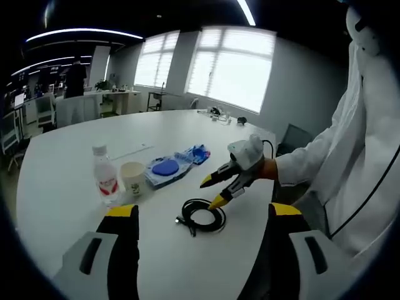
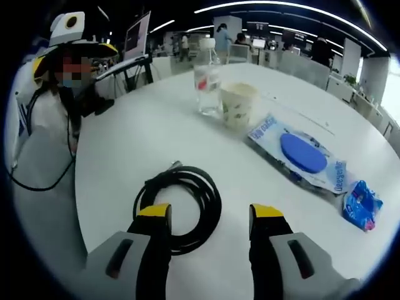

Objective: Arrange the tabletop items into an orderly group along one side of the table until the central work area is clear of visible clutter.

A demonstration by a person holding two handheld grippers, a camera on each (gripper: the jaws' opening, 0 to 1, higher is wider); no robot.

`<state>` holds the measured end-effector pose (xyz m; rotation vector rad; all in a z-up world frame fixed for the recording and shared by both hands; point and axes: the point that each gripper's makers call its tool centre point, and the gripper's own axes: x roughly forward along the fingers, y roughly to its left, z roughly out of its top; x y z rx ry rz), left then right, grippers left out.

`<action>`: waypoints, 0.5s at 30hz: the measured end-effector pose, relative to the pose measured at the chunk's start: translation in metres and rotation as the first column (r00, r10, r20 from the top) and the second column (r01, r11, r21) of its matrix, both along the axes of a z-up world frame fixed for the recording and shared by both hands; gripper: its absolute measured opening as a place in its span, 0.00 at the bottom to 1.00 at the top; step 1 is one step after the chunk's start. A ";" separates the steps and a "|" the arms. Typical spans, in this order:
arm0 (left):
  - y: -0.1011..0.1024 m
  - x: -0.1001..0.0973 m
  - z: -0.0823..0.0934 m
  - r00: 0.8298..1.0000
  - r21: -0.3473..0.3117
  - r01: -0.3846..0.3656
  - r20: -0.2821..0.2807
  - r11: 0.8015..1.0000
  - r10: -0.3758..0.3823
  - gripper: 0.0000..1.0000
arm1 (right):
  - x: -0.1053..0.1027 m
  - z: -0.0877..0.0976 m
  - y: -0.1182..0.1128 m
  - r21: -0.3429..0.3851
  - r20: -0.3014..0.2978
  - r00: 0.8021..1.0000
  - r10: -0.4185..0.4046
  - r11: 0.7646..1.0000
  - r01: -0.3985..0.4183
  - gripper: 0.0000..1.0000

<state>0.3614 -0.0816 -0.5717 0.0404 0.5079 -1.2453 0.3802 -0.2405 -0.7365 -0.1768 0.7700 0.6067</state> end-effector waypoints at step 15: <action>0.001 0.000 -0.005 1.000 0.005 -0.010 -0.012 1.000 0.010 0.86 | -0.003 -0.028 0.005 -0.039 -0.055 0.998 0.004 0.999 -0.006 0.23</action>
